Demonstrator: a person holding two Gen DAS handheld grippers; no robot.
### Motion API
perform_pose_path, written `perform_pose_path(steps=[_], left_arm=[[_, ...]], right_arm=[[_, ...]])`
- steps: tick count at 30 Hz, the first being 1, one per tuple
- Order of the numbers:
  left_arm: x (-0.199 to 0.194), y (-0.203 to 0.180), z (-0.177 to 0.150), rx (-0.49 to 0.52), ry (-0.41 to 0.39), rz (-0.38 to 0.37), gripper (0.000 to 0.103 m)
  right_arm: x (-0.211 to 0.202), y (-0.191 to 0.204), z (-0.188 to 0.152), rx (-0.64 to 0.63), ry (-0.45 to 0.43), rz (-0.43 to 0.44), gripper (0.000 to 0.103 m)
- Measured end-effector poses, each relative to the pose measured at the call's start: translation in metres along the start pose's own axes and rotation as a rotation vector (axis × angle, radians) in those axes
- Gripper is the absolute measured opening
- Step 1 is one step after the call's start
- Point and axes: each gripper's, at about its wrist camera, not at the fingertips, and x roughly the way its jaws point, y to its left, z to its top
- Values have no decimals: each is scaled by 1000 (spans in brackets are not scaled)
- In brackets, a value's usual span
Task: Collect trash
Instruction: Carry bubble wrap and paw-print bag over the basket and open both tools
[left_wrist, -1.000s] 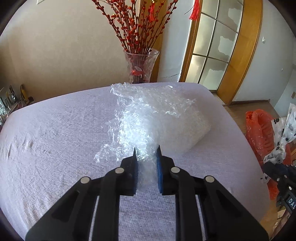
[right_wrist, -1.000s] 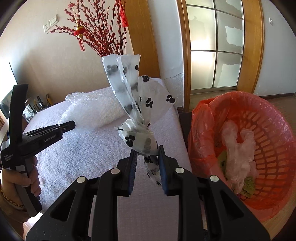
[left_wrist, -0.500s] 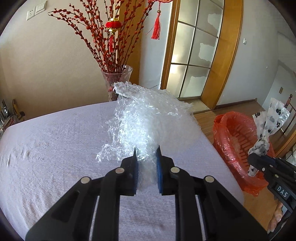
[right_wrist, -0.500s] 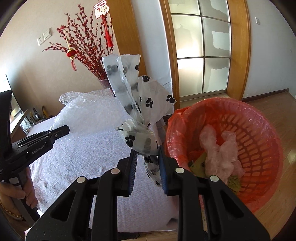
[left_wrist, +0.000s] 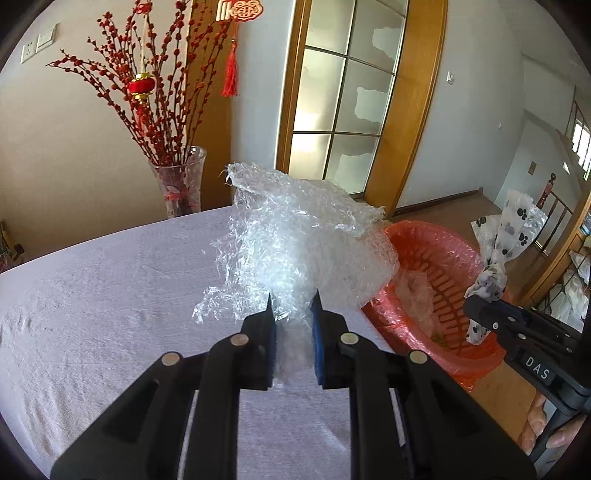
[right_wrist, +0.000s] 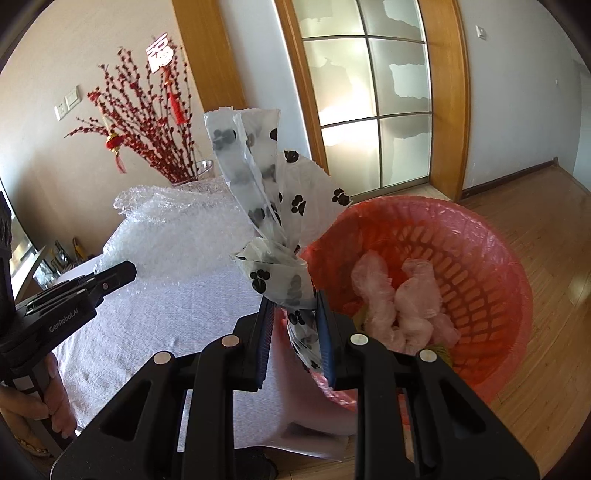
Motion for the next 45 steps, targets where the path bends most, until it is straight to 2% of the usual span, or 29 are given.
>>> perform_pose_path(steps=[25, 32, 35, 37, 42, 44, 45], left_arm=[[54, -110, 5, 69, 58, -190, 17], [76, -130, 1, 67, 101, -239, 18], [82, -134, -2, 67, 121, -245, 21], [87, -132, -4, 61, 133, -247, 28], [89, -126, -5, 51, 142, -241, 36], [84, -119, -7, 43, 132, -232, 40], [80, -115, -8, 38, 120, -224, 45]], right_arm=[[-20, -112, 14, 189, -71, -131, 24], [-14, -129, 21, 226, -75, -118, 26], [-11, -128, 22, 216, -70, -117, 30], [-11, -127, 20, 211, -70, -117, 37], [-14, -124, 16, 202, -67, -118, 46], [-16, -124, 16, 201, -74, -121, 51], [-22, -121, 14, 199, -89, -129, 58]])
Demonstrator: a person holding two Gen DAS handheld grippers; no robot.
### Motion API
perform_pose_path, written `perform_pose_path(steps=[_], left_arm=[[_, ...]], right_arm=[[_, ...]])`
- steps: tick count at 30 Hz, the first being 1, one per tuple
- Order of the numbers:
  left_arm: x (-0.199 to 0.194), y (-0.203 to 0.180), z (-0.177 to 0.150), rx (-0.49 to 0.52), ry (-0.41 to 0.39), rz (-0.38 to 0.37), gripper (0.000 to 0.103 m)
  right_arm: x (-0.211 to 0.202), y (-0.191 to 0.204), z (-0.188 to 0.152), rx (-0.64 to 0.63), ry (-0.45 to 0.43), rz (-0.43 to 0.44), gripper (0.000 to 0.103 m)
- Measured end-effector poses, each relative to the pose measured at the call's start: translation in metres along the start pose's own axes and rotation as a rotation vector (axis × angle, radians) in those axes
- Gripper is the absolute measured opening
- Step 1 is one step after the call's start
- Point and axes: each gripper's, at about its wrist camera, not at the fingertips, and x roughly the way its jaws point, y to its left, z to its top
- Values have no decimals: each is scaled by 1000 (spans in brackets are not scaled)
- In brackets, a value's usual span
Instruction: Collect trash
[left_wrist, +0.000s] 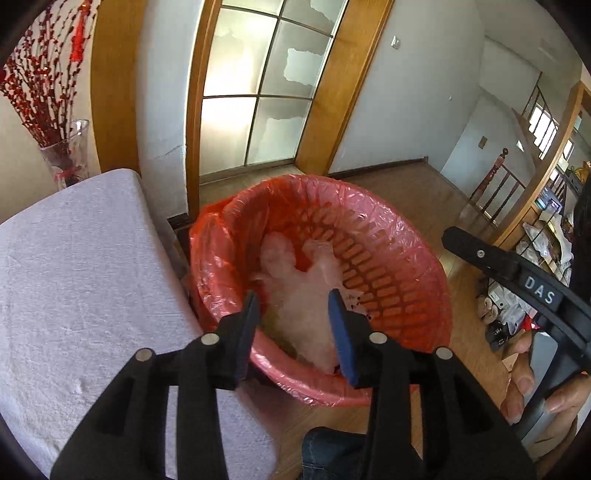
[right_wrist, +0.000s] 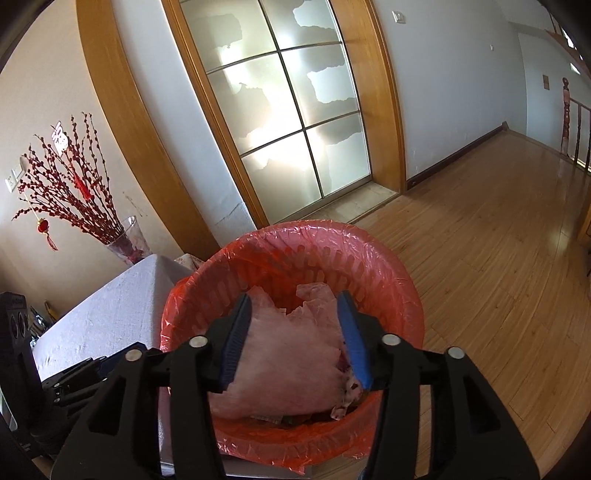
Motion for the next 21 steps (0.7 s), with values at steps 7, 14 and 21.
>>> perform_pose_path(steps=[7, 14, 21], left_arm=[[-58, 9, -21, 22, -132, 85, 78], [-134, 22, -54, 77, -286, 277, 98], [-192, 30, -86, 84, -402, 455, 99]], right_arm=[[-43, 29, -13, -76, -148, -68, 97], [-83, 76, -44, -168, -233, -69, 101], [-109, 113, -78, -246, -292, -132, 101]])
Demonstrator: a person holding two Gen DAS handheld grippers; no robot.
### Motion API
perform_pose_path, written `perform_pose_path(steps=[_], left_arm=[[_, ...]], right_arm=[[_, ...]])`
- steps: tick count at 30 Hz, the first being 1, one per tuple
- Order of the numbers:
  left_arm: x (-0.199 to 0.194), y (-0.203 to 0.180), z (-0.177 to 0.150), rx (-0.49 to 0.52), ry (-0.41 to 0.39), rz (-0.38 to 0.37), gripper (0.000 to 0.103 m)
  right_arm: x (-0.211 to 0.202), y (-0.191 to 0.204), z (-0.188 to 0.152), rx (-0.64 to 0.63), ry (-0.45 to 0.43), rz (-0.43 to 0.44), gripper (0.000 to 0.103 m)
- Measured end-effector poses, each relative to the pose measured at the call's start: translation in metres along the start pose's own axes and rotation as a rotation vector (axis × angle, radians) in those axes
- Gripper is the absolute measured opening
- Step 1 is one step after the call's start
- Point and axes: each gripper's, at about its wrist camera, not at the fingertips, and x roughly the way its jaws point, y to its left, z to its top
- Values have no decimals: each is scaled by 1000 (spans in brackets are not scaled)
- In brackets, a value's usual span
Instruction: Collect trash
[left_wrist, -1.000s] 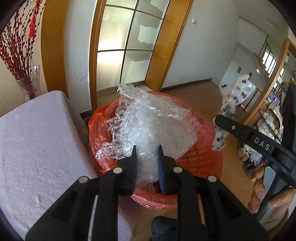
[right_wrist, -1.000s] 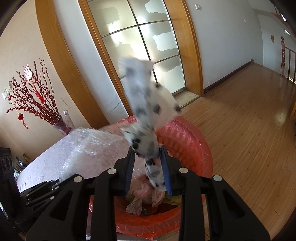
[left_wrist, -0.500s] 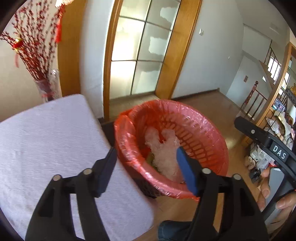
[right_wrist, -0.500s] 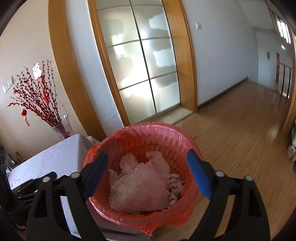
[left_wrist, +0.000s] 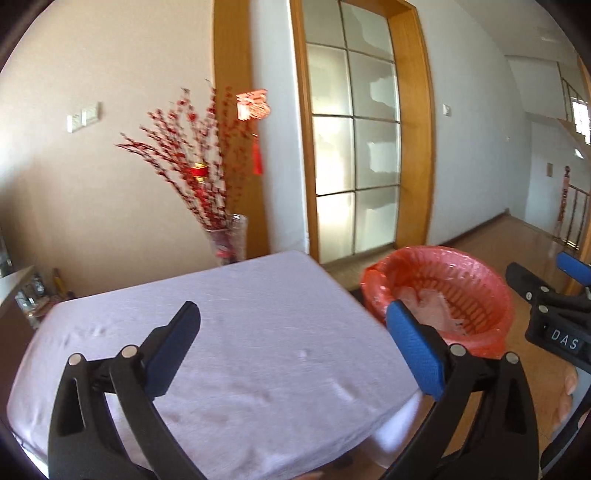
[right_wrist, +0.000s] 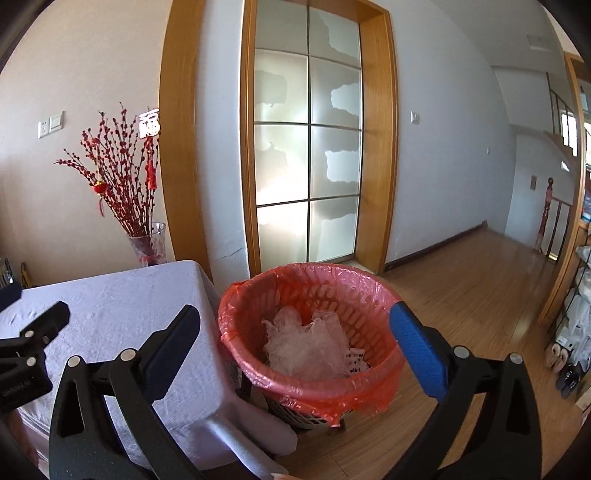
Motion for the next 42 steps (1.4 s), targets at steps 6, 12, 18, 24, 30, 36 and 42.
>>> perform_pose_path(steps=[6, 12, 18, 24, 30, 36, 42], left_arm=[[-28, 23, -18, -27, -11, 87, 99], [-46, 37, -32, -63, 3, 108, 99], [-53, 43, -38, -101, 7, 112, 99], [-60, 47, -47, -122, 16, 117, 99], [-66, 48, -53, -136, 18, 125, 99], [-70, 47, -55, -139, 13, 135, 99], [-72, 47, -58, -147, 20, 132, 99]], right_arm=[[-22, 17, -11, -10, 10, 6, 101], [-37, 29, -25, -25, 28, 41, 101], [-48, 36, -35, -42, 33, 32, 101], [-54, 37, -42, -49, 38, 4, 101], [-60, 35, -47, -50, 36, -26, 101], [-61, 32, -50, -43, 42, -34, 101], [-62, 31, -52, -44, 42, -36, 101]])
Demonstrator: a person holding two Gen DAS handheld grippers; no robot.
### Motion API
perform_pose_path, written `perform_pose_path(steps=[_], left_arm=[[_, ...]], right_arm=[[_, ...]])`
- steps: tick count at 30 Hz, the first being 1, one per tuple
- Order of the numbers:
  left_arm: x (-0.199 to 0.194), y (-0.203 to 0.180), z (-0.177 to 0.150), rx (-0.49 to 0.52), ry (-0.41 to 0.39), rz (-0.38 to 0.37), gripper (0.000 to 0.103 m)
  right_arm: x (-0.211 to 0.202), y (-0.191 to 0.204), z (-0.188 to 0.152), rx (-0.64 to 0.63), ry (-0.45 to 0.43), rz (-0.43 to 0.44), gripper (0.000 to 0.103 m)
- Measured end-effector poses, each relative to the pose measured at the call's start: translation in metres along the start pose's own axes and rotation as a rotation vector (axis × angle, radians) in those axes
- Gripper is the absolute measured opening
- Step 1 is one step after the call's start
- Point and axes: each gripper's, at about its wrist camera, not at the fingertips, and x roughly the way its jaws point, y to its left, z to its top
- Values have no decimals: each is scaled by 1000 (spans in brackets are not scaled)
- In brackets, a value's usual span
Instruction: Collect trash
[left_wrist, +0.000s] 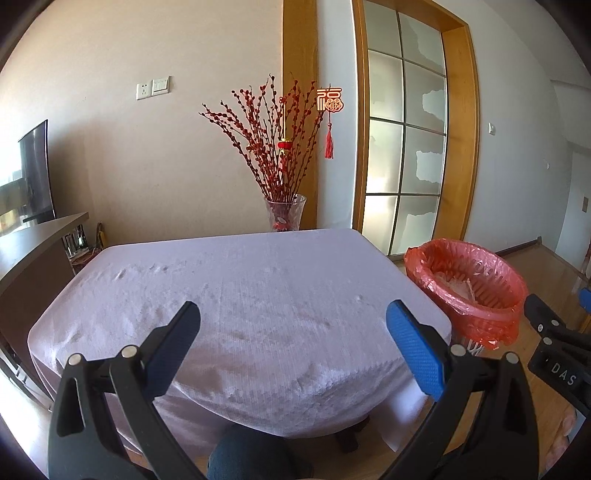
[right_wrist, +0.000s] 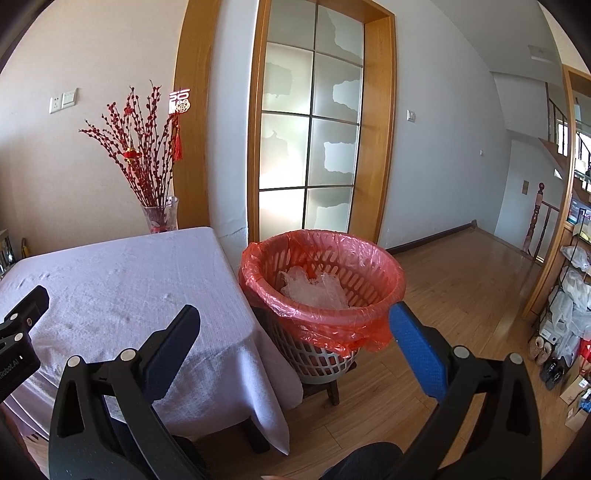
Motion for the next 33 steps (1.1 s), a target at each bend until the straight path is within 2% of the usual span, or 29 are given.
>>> perform_pose_path(steps=[33], left_arm=[[-6, 4, 8, -20, -29, 33, 99]], right_arm=[[-2, 1, 3, 0, 3, 23, 101]])
